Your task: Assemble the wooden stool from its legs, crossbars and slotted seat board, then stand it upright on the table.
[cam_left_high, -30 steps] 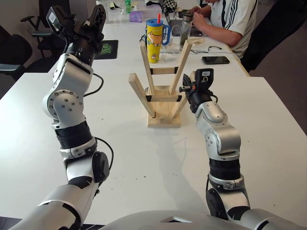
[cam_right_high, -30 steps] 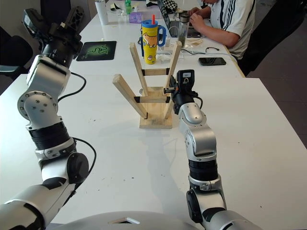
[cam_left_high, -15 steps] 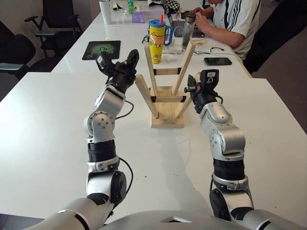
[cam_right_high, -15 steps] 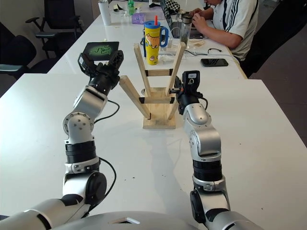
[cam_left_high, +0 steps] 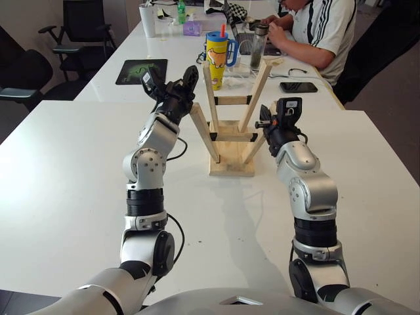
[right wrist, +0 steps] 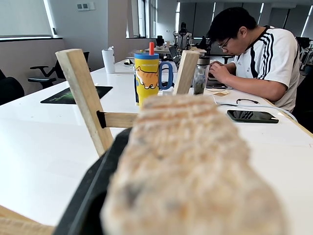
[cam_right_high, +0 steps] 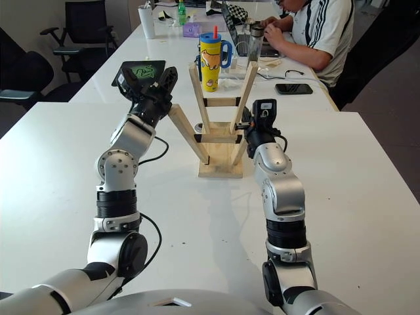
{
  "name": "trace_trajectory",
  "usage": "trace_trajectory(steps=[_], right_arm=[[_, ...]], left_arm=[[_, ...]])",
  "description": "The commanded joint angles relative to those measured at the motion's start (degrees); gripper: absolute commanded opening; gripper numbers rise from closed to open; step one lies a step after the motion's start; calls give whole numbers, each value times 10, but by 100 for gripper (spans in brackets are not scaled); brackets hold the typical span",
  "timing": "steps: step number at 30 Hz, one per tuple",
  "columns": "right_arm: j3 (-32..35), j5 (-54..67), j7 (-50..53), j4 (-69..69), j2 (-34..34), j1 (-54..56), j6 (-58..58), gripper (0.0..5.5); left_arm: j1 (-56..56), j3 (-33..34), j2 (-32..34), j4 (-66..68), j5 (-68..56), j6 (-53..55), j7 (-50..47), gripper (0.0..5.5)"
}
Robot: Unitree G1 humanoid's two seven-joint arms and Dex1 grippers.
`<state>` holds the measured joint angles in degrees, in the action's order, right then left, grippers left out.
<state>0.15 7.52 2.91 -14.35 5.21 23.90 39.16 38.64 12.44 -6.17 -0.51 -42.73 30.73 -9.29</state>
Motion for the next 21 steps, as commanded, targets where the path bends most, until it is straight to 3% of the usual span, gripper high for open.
trace_trajectory(steps=[1, 6, 11, 21], right_arm=[[-38, -16, -10, 50, -4, -44, 53, 112], [-28, -14, -7, 42, -10, -35, 28, 112], [-5, -10, 2, 27, -23, -19, -21, 212], [35, -1, 7, -24, -33, 60, -114, 215]], left_arm=[[10, -11, -6, -10, -2, 27, -2, 296], [10, -1, 5, -19, 2, 29, -2, 296], [8, 4, 9, -22, 3, 27, -4, 296], [4, 9, 16, -35, 8, 33, -7, 296]])
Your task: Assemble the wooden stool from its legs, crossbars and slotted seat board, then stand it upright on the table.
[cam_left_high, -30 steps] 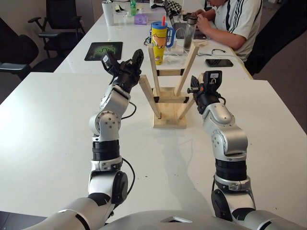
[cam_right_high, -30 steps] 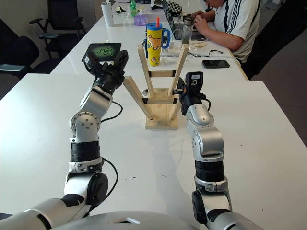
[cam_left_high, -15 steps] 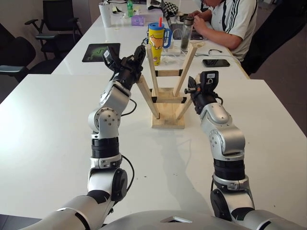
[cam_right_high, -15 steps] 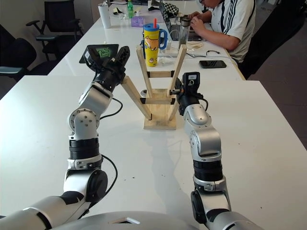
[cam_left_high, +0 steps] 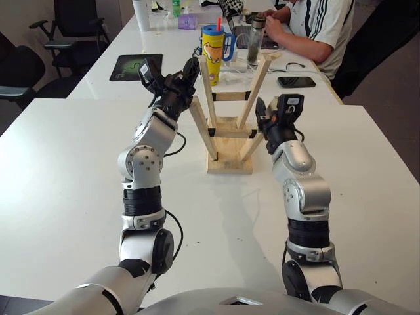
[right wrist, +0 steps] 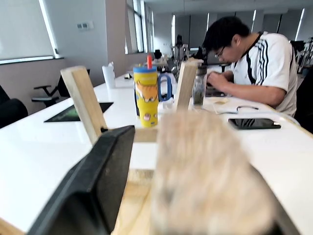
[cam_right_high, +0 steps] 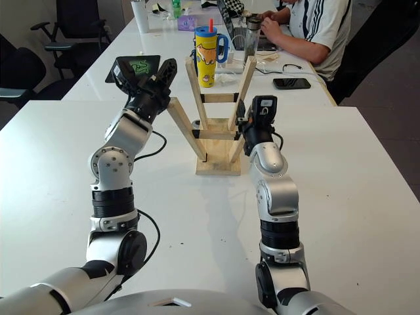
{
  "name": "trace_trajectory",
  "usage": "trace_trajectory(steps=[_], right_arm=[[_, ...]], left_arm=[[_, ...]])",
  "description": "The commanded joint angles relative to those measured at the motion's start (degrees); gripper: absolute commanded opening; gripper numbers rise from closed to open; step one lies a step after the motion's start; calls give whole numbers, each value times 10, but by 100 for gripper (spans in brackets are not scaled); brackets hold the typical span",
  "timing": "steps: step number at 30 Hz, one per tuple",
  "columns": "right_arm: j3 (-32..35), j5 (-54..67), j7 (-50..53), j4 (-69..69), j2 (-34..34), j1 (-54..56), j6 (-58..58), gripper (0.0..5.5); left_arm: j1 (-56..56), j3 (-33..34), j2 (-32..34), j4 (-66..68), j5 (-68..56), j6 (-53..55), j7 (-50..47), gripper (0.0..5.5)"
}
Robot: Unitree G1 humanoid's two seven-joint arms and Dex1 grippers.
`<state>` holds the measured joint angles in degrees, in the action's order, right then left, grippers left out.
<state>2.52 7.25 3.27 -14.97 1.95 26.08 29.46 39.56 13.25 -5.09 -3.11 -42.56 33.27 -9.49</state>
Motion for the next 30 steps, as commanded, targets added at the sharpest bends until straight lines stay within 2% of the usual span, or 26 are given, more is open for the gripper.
trace_trajectory(steps=[1, 9, 23, 30], right_arm=[[14, 0, 4, -19, 2, 50, -21, 215], [43, 11, -3, -18, 26, 130, -34, 215], [80, 41, -15, -8, 44, 165, -34, 215], [118, 84, -35, 27, 69, 210, -26, 215]], left_arm=[[-6, 1, 5, -10, 8, 8, -5, 296], [-6, 0, 5, -15, 17, 6, -4, 296], [7, -17, 41, -15, 70, -3, 18, 296], [87, -6, 81, -27, 91, -39, 50, 296]])
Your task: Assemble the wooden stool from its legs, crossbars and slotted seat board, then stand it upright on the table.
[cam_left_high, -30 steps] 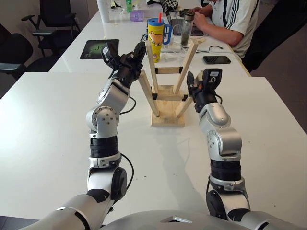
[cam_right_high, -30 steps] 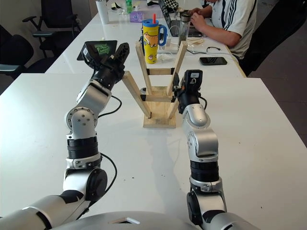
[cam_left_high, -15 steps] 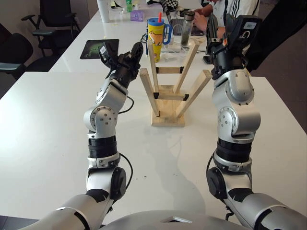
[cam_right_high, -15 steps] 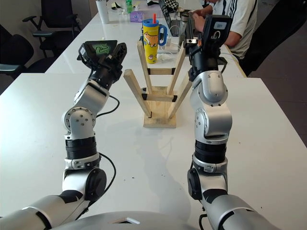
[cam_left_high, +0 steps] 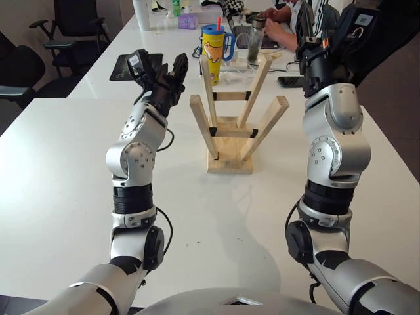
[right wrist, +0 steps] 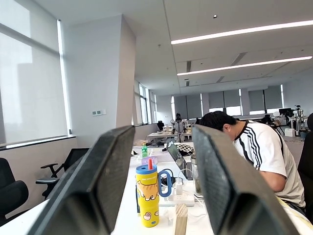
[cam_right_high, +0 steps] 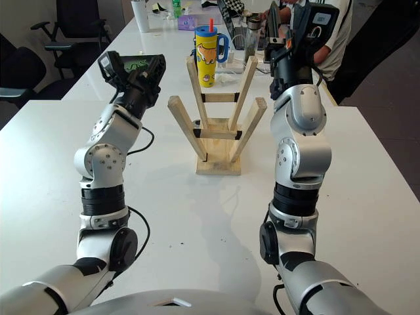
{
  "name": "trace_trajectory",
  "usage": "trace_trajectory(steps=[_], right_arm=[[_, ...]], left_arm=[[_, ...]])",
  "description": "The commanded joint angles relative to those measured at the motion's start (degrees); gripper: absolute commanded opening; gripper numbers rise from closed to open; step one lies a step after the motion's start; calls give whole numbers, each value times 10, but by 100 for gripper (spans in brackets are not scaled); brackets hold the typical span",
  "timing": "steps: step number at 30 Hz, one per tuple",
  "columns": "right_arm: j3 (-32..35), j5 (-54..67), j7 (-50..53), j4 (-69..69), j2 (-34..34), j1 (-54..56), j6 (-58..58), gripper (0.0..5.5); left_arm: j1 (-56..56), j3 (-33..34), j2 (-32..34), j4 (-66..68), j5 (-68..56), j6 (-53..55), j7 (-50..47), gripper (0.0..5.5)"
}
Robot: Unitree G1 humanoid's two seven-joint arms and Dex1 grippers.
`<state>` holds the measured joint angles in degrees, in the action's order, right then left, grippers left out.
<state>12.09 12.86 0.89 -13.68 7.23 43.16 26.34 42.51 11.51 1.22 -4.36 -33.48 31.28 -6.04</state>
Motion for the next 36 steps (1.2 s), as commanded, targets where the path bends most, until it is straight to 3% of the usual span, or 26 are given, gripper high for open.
trace_trajectory(steps=[1, 8, 17, 19, 23, 29, 36], right_arm=[[29, 37, -13, 19, 20, 47, 5, 215], [55, 81, -35, 36, 46, 88, -9, 215], [41, 98, -52, 46, 50, 80, -6, 215], [4, 81, -76, 66, 50, 24, 6, 215], [-122, 24, -114, 140, 74, -144, 117, 215], [-140, 21, -114, 139, 76, -187, 149, 215], [-115, 26, -102, 128, 61, -148, 107, 215]], left_arm=[[73, 16, 22, -16, -3, -27, 21, 296], [138, 25, 56, -6, 11, -81, 62, 296], [129, 4, 59, 10, 38, -84, 75, 296], [78, -23, 36, 63, 52, -57, 73, 296], [-71, -147, -15, 212, 143, -42, 79, 296], [-42, -82, -21, 77, 99, -35, 51, 296], [-31, -63, -18, 65, 105, -37, 55, 296]])
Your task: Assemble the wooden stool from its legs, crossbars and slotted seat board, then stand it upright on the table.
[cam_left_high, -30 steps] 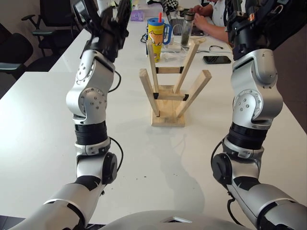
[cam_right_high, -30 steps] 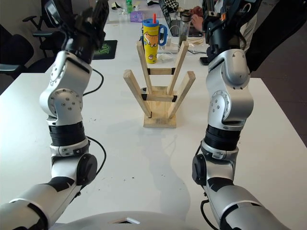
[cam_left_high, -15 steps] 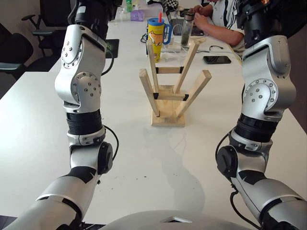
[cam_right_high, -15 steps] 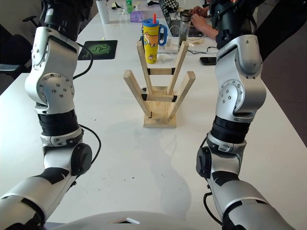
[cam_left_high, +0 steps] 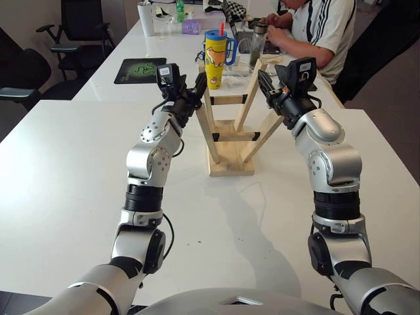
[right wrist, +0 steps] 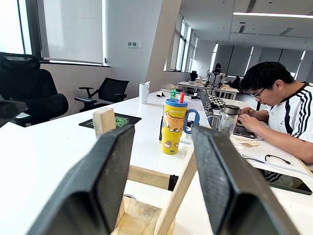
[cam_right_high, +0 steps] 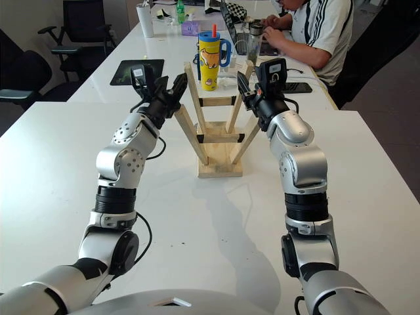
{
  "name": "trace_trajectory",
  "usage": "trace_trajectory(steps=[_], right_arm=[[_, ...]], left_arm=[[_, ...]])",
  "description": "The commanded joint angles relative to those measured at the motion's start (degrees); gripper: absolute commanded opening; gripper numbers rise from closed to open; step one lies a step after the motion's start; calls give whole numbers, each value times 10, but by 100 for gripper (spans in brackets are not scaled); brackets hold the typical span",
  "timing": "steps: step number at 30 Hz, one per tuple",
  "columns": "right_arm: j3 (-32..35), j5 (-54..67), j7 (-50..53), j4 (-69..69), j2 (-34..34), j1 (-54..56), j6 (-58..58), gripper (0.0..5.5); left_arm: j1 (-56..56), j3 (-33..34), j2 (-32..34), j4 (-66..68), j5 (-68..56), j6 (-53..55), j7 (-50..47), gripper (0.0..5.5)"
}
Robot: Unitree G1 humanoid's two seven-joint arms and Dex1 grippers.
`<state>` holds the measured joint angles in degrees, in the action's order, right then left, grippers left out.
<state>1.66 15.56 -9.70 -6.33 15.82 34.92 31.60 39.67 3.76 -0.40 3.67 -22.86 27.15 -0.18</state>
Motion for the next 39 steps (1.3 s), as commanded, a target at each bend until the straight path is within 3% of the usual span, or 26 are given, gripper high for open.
trace_trajectory(steps=[1, 13, 15, 20, 23, 34, 39], right_arm=[[-4, 2, 7, 51, -30, -60, 44, 215], [18, 23, -9, 16, -48, -39, 14, 215], [18, 27, -13, 17, -47, -41, 23, 215], [21, 41, -14, 14, -50, -39, 48, 215], [23, 48, -9, 5, -54, -35, 68, 215], [29, 44, -12, -21, -69, -33, 43, 215], [112, 122, 14, -65, -104, 41, 8, 215]], left_arm=[[0, 19, -2, -23, -2, 3, -6, 296], [154, 122, 79, -147, -8, -26, -55, 296], [130, 88, 79, -98, 9, 28, -55, 296], [-15, -77, 17, 4, 50, 128, -6, 296], [-29, -106, 9, 0, 60, 156, 4, 296], [36, -6, 36, -36, 74, 58, -17, 296], [38, 20, 48, -38, 82, 38, -19, 296]])
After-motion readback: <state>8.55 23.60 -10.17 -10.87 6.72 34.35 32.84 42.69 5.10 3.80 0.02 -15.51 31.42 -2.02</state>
